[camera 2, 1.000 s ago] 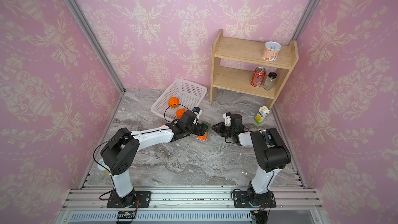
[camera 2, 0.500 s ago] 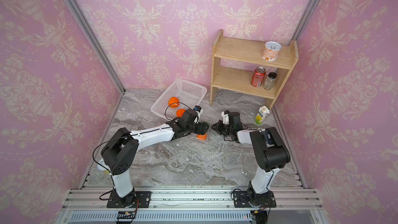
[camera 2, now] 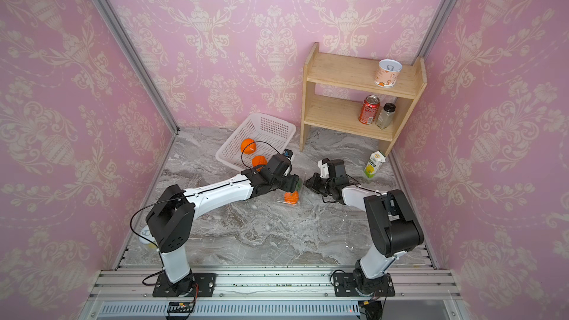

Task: Take oranges out of containers
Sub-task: Open the packing box at the center of the board.

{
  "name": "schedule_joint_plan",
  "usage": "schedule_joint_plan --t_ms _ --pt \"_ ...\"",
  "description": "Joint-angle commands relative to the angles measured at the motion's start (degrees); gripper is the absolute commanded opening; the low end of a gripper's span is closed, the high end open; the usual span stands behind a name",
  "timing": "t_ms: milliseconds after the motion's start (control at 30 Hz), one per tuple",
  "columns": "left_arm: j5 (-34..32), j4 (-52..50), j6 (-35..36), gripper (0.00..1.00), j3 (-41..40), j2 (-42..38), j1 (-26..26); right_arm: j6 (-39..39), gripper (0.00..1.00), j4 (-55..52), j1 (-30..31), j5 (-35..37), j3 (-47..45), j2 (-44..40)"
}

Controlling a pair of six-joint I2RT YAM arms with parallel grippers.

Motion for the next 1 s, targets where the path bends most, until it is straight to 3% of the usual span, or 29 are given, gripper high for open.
schedule_joint_plan --t_ms 0,267,433,667,833,967 --pt "-3.7 -3.84 1.98 0.77 0.2 -3.12 -1.09 -1.48 0.0 -2.67 0.36 1.33 0.02 -3.02" --pt "4.82 6.87 -1.34 0.71 -5.14 -5.25 -2.18 0.37 0.0 -2.53 0.51 1.48 -1.89 -8.03" --pt "8.13 10.29 -3.66 0.61 -4.98 -3.89 -2.56 1.07 0.0 -2.64 0.6 1.12 -1.99 -8.85" --pt "8.3 10.02 -3.65 0.59 -2.72 -0.9 -3.57 1.69 0.0 -2.02 1.9 1.76 -2.52 -9.76" --pt "3.64 -0.59 -3.7 0.58 3.93 3.76 -3.93 2.49 0.0 -0.77 2.23 1.51 -3.03 -10.97" --pt "0.92 -1.88 -3.57 0.54 4.29 4.5 -3.93 2.35 0.0 -0.58 2.58 2.58 -4.02 -12.99"
